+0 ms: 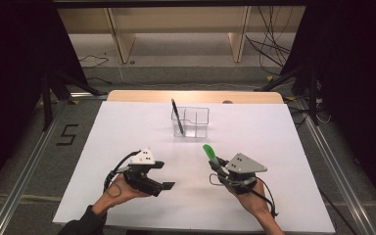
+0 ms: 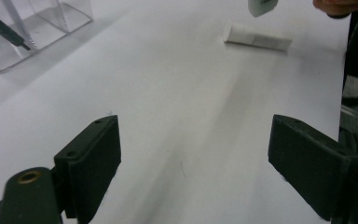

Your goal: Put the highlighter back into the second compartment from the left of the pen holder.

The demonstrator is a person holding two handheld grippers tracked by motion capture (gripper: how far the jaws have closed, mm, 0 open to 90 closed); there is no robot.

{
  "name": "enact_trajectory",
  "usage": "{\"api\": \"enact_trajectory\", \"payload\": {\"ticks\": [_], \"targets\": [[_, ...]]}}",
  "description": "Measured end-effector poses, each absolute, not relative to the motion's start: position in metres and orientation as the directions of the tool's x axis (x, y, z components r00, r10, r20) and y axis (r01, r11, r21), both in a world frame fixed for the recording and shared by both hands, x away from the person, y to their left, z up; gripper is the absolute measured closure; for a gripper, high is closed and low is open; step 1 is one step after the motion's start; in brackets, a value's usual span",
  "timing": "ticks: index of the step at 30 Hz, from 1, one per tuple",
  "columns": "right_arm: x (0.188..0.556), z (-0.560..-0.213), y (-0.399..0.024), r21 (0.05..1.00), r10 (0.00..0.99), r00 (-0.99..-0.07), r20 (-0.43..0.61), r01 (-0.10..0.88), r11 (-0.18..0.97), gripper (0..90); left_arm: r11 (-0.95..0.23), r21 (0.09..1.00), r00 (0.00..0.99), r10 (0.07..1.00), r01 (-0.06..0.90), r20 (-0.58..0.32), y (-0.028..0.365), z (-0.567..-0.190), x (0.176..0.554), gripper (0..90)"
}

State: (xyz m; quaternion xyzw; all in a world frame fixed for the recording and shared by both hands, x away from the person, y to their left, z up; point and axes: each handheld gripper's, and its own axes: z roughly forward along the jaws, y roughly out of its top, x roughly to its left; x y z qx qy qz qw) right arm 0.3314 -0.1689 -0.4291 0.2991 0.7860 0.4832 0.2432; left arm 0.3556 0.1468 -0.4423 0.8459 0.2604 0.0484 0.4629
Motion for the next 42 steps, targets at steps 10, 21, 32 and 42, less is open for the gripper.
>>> {"api": "enact_trajectory", "payload": {"ticks": [10,21,32,42], "targets": [[0.355,-0.422,-0.172,0.927,0.704,-0.696,0.14,0.343,0.154,77.0,-0.324,0.855,0.813,0.556,0.404,-0.173,0.158,-0.453,0.343,16.6],[0.377,-0.417,-0.154,0.919,0.702,-0.683,0.2,0.379,0.106,77.0,-0.268,0.865,0.772,0.607,0.425,-0.191,0.17,-0.458,0.332,16.7],[0.407,-0.408,-0.128,0.915,0.705,-0.686,0.182,0.381,0.135,76.9,-0.24,0.862,0.767,0.599,0.447,-0.23,0.171,-0.463,0.326,16.6],[0.441,-0.392,-0.112,0.918,0.734,-0.658,0.166,0.374,0.128,76.9,-0.229,0.874,0.75,0.63,0.428,-0.201,0.174,-0.464,0.329,16.2]]}}
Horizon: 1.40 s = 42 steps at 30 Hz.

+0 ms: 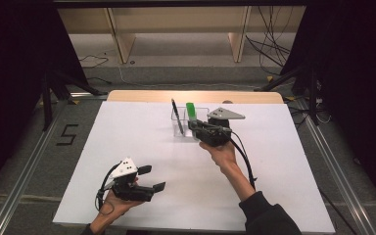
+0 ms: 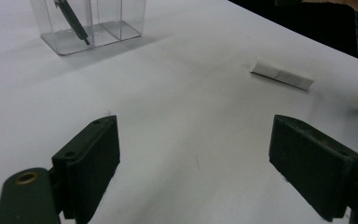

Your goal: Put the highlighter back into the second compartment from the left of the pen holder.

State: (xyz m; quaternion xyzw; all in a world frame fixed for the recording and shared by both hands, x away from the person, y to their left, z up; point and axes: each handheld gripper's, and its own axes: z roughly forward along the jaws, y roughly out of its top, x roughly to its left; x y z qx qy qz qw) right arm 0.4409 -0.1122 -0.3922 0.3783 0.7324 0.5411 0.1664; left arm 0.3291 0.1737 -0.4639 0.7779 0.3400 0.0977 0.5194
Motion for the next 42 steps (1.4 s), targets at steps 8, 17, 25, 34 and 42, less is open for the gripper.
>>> {"api": "enact_trajectory", "payload": {"ticks": [8,17,25,34,42], "targets": [[0.472,-0.386,-0.109,0.911,0.769,-0.607,0.203,0.404,0.078,76.9,-0.23,0.877,0.747,0.636,0.421,-0.192,0.176,-0.464,0.33,16.2],[0.494,-0.387,-0.105,0.903,0.804,-0.564,0.19,0.423,0.083,76.9,-0.223,0.882,0.746,0.638,0.416,-0.19,0.176,-0.463,0.329,16.3],[0.508,-0.387,-0.1,0.894,0.824,-0.539,0.175,0.437,0.095,76.8,-0.222,0.882,0.746,0.639,0.415,-0.19,0.176,-0.463,0.329,16.2],[0.52,-0.388,-0.092,0.891,0.837,-0.521,0.168,0.444,0.097,76.8,-0.223,0.884,0.749,0.635,0.412,-0.189,0.176,-0.462,0.328,16.2],[0.529,-0.391,-0.087,0.885,0.849,-0.503,0.163,0.456,0.1,76.7,-0.223,0.885,0.751,0.634,0.409,-0.188,0.176,-0.462,0.328,16.2]]}}
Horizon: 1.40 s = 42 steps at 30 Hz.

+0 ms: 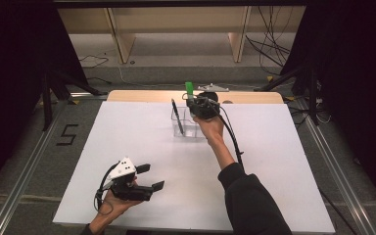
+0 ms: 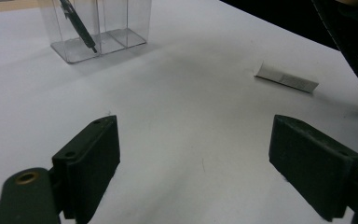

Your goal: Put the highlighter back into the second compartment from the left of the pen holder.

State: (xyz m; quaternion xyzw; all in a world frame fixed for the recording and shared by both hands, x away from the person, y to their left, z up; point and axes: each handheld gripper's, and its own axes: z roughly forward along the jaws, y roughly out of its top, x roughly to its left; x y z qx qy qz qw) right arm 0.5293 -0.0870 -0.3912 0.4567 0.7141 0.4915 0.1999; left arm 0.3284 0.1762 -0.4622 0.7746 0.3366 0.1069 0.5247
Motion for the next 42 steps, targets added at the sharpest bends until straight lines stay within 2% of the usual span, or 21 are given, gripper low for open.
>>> {"api": "enact_trajectory", "payload": {"ticks": [33,34,36,37,40,42], "targets": [[0.54,-0.415,-0.073,0.866,0.875,-0.464,0.14,0.486,0.12,76.3,-0.231,0.883,0.758,0.625,0.408,-0.187,0.175,-0.462,0.328,16.3],[0.54,-0.415,-0.073,0.866,0.876,-0.464,0.135,0.485,0.124,74.4,-0.231,0.883,0.757,0.625,0.409,-0.188,0.175,-0.462,0.328,16.2],[0.541,-0.414,-0.074,0.864,0.879,-0.455,0.143,0.491,0.114,58.3,-0.232,0.882,0.757,0.627,0.41,-0.187,0.175,-0.462,0.328,16.2],[0.54,-0.412,-0.075,0.86,0.88,-0.448,0.157,0.5,0.101,53.8,-0.228,0.883,0.756,0.627,0.411,-0.19,0.175,-0.462,0.328,16.2],[0.539,-0.406,-0.081,0.861,0.874,-0.453,0.175,0.501,0.087,43.5,-0.231,0.883,0.757,0.626,0.409,-0.187,0.175,-0.462,0.328,16.2],[0.537,-0.401,-0.086,0.856,0.874,-0.457,0.164,0.507,0.104,39.7,-0.233,0.883,0.758,0.626,0.408,-0.185,0.175,-0.462,0.328,16.2]]}}
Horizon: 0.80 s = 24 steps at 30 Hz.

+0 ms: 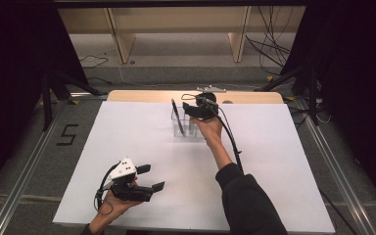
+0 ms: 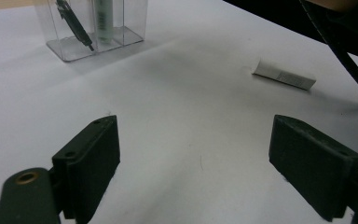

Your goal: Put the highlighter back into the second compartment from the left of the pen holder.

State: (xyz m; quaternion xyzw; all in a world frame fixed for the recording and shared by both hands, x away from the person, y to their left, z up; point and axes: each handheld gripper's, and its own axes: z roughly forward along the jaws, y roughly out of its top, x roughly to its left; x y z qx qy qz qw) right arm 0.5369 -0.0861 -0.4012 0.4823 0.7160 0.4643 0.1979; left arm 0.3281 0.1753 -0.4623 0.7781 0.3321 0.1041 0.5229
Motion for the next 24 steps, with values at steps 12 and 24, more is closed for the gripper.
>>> {"api": "enact_trajectory", "payload": {"ticks": [12,24], "targets": [[0.496,-0.379,-0.12,0.828,0.819,-0.565,0.105,0.506,0.243,32.3,-0.24,0.879,0.758,0.626,0.413,-0.185,0.174,-0.463,0.328,16.2],[0.445,-0.381,-0.145,0.775,0.774,-0.63,0.058,0.517,0.363,29.1,-0.231,0.88,0.753,0.629,0.415,-0.19,0.174,-0.463,0.328,16.2]]}}
